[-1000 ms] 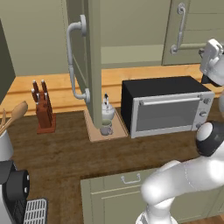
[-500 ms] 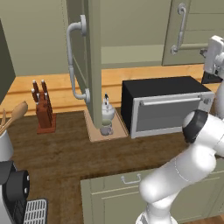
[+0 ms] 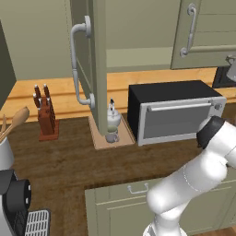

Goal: Pick the kettle from the counter and place it on the tray. Then pick the mug from the cabinet and place it on the tray. Then close the cabinet doors.

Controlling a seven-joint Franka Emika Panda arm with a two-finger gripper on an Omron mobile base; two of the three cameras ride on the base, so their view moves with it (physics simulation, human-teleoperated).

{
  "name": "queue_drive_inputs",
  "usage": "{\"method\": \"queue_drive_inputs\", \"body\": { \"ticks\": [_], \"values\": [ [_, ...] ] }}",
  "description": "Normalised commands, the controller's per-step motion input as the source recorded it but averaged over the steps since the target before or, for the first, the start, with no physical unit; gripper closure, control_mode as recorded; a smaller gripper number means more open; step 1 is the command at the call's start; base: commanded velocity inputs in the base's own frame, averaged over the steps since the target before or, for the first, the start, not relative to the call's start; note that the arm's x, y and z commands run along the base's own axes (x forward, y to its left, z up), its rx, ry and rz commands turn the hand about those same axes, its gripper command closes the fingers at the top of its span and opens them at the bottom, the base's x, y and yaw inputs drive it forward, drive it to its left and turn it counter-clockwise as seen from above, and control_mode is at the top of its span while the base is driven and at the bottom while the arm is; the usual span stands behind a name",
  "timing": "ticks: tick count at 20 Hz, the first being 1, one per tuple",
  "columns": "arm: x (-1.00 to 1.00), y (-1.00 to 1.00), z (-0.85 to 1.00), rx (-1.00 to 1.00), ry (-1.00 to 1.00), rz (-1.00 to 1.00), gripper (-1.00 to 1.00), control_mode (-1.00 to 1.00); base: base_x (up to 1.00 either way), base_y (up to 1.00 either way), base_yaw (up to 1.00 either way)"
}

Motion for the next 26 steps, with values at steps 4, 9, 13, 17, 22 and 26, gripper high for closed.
{"method": "queue_drive_inputs", "body": {
  "ticks": [4,9,13,17,22,26],
  "values": [
    [-1.0,0.52,0.0,0.0,-0.2,-0.29,1.0,-1.0,0.0,0.0,0.0],
    [-1.0,0.73,0.03,0.0,0.0,-0.3,1.0,-1.0,0.0,0.0,0.0],
    [-0.99,0.99,0.02,-0.08,0.15,-0.27,1.0,-1.0,0.0,0.0,0.0],
    [-0.89,1.0,0.0,-0.12,0.18,-0.24,1.0,-1.0,0.0,0.0,0.0],
    [-0.67,1.0,0.05,-0.09,0.28,-0.18,1.0,-1.0,0.0,0.0,0.0],
    [-0.67,0.83,0.0,-0.05,0.28,-0.05,1.0,-1.0,0.0,0.0,0.0]
  ]
}}
